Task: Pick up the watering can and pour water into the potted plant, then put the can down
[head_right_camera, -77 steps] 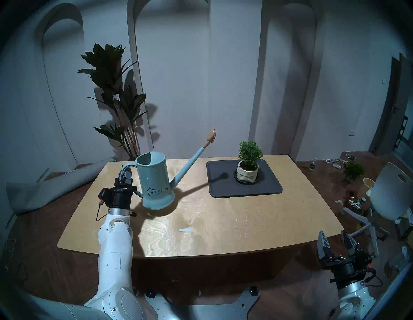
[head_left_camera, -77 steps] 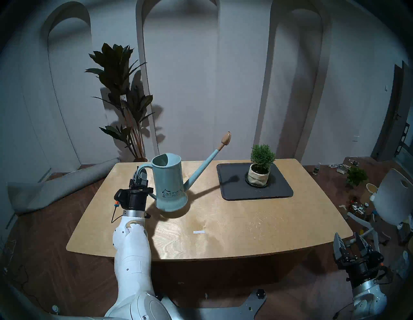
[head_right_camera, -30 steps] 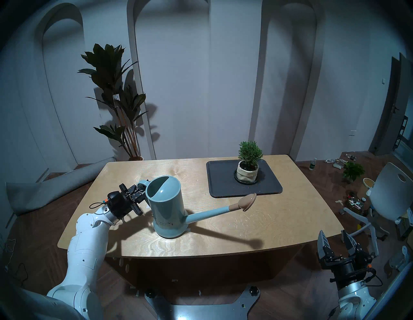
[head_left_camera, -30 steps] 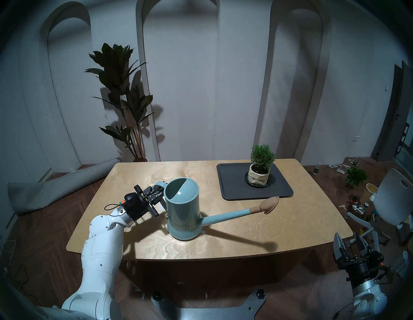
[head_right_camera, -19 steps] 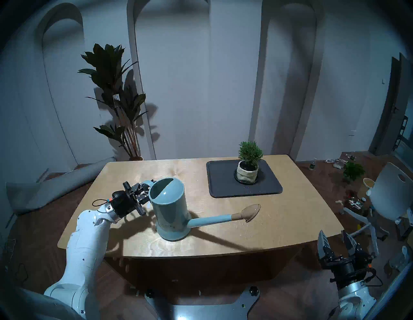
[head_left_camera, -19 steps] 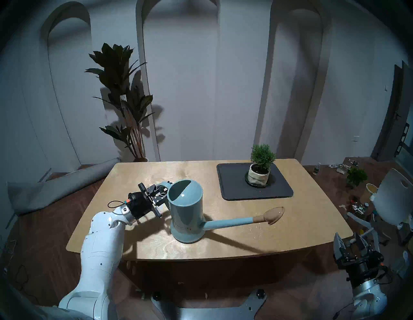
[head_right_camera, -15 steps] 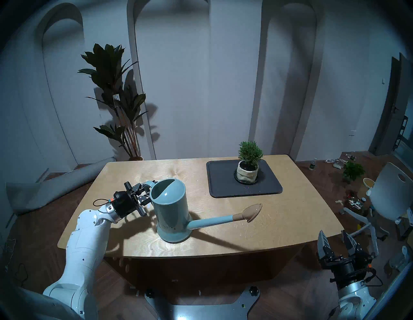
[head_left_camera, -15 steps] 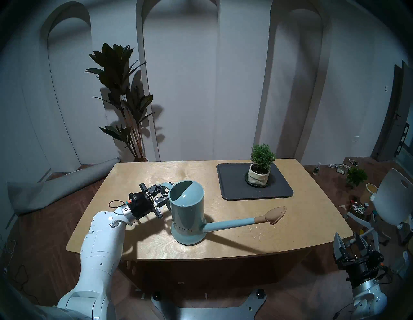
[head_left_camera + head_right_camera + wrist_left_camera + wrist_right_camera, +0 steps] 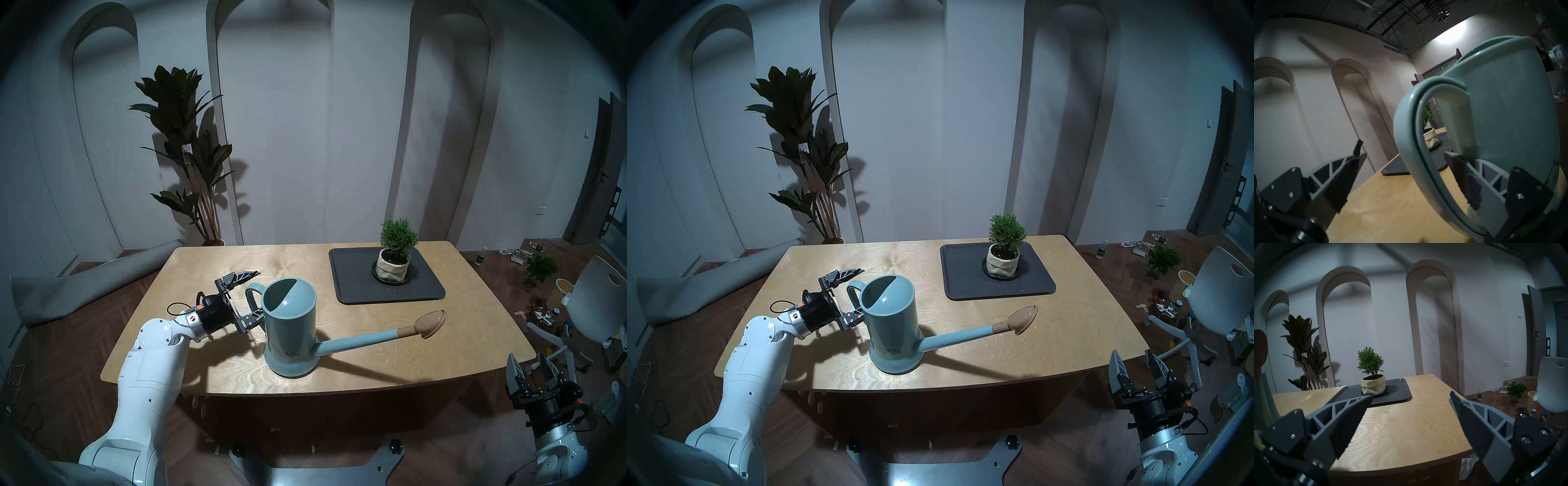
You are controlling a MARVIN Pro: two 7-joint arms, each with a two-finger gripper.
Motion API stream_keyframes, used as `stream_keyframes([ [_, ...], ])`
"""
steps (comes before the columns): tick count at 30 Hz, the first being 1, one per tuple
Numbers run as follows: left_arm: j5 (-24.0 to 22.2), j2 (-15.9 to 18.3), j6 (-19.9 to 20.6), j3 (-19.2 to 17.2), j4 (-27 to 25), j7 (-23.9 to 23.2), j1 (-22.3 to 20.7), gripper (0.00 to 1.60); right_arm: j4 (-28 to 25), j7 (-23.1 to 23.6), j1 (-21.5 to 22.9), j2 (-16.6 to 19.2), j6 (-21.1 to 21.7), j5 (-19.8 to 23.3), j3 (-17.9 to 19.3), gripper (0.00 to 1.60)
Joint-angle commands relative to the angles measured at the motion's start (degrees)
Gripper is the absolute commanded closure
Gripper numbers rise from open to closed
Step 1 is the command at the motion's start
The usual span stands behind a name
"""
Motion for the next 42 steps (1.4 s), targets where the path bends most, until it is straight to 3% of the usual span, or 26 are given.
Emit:
stream_keyframes([
  [1,0.2,2.7,0.5,1.4,-0.7,-3.4,-1.4,0.0,-1.2,0.0,0.1,0.0,0.1,0.1,0.0,0.0],
  [16,-0.3,6.7,0.2,2.2,1.5,-2.0,-5.0,0.06,-1.2,0.3,0.3,-0.2,0.1,-0.1,0.1,0.0],
  [24,-0.3,10.7,4.3,2.2,0.4,-4.1,-4.4,0.06,-1.1,0.4,0.4,-0.2,0.2,-0.1,0.2,0.0],
  [28,1.2,9.7,4.3,2.7,1.4,-2.9,-5.5,0.18,-1.2,0.4,0.4,-0.3,0.2,-0.2,0.3,0.0],
  [42,11.6,6.9,4.0,5.8,11.1,6.7,-14.7,0.26,-1.0,0.7,0.7,-0.4,0.2,-0.3,0.4,0.0],
])
